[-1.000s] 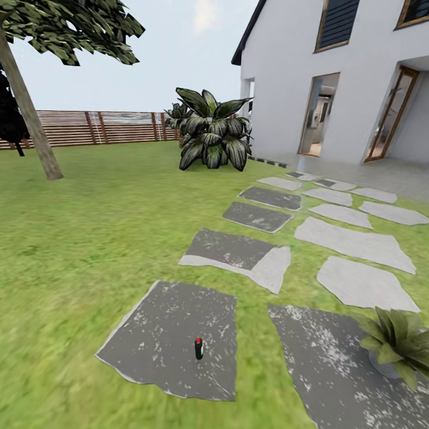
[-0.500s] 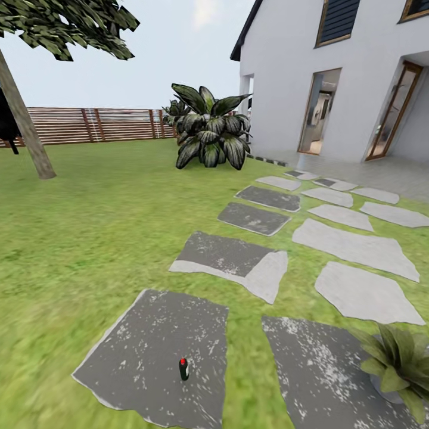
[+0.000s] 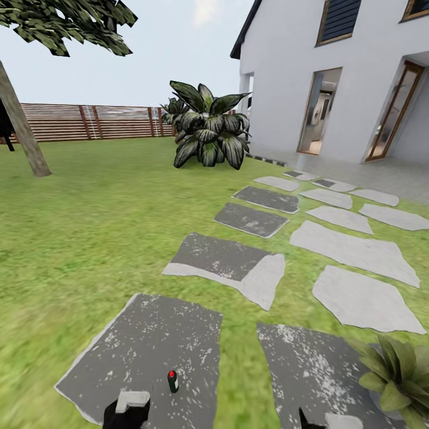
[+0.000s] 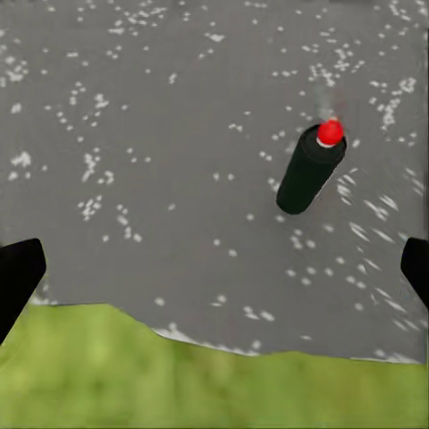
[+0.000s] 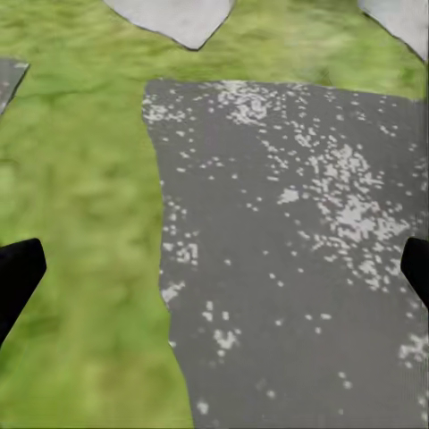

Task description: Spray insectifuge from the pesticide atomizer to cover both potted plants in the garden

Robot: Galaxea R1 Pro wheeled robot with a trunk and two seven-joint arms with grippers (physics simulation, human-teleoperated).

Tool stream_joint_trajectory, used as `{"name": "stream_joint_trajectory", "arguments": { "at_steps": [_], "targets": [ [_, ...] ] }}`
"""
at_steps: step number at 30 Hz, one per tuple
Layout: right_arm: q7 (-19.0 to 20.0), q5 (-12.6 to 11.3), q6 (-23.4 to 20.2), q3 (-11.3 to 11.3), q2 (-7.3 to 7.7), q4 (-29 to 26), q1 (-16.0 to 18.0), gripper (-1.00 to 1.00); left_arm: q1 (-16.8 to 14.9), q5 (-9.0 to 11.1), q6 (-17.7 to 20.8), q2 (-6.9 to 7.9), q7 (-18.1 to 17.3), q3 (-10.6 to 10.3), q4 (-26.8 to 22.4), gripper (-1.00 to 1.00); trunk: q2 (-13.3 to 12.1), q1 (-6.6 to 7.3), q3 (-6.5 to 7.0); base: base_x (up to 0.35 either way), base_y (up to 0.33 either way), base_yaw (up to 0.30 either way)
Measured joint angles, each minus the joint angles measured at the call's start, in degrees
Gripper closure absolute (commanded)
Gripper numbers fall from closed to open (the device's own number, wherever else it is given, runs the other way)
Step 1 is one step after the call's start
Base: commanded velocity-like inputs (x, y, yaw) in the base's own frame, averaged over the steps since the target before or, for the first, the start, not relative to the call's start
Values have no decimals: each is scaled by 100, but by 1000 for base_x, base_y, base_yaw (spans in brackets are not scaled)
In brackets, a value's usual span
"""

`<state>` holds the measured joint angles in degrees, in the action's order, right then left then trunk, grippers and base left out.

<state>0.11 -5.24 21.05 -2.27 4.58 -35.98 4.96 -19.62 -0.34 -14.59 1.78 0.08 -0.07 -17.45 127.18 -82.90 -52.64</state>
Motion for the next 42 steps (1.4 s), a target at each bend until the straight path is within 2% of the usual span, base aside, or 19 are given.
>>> {"name": "stream_joint_trajectory", "arguments": {
  "at_steps": [5,10,11,13,21,25,37,42],
  "targets": [
    [-3,22,-153,6,-3,-890,329,-100,-702,-3,40,-52,5,-8,13,-100,0,0,-1,0,0,0],
    [-8,184,-854,81,-51,-1072,998,-100,-1067,43,45,-77,13,3,7,-100,0,0,-1,0,0,0],
    [-13,240,-1109,113,-70,-1090,1218,-100,-1159,46,45,-97,15,0,7,-100,0,0,0,0,0,0],
    [-9,276,-1294,132,-82,-1110,1404,-100,-1242,49,46,-112,15,0,12,-100,0,0,-2,0,0,0],
    [-14,307,-1414,149,-79,-1311,1520,-100,-1226,13,-29,-123,16,9,55,-100,0,0,-2,0,-1,0],
    [1,315,-1415,131,-35,-1315,1517,-100,-1213,15,-39,-150,16,13,61,-100,0,0,-2,0,-206,0],
    [-3,317,-1414,144,-28,-1297,1518,-100,-1216,33,-42,-142,16,16,66,-100,0,0,-2,0,-264,0],
    [-3,317,-1411,146,-28,-1293,1516,-100,-1216,26,-42,-135,16,16,63,-100,0,0,-2,0,-83,41]
  ]
}}
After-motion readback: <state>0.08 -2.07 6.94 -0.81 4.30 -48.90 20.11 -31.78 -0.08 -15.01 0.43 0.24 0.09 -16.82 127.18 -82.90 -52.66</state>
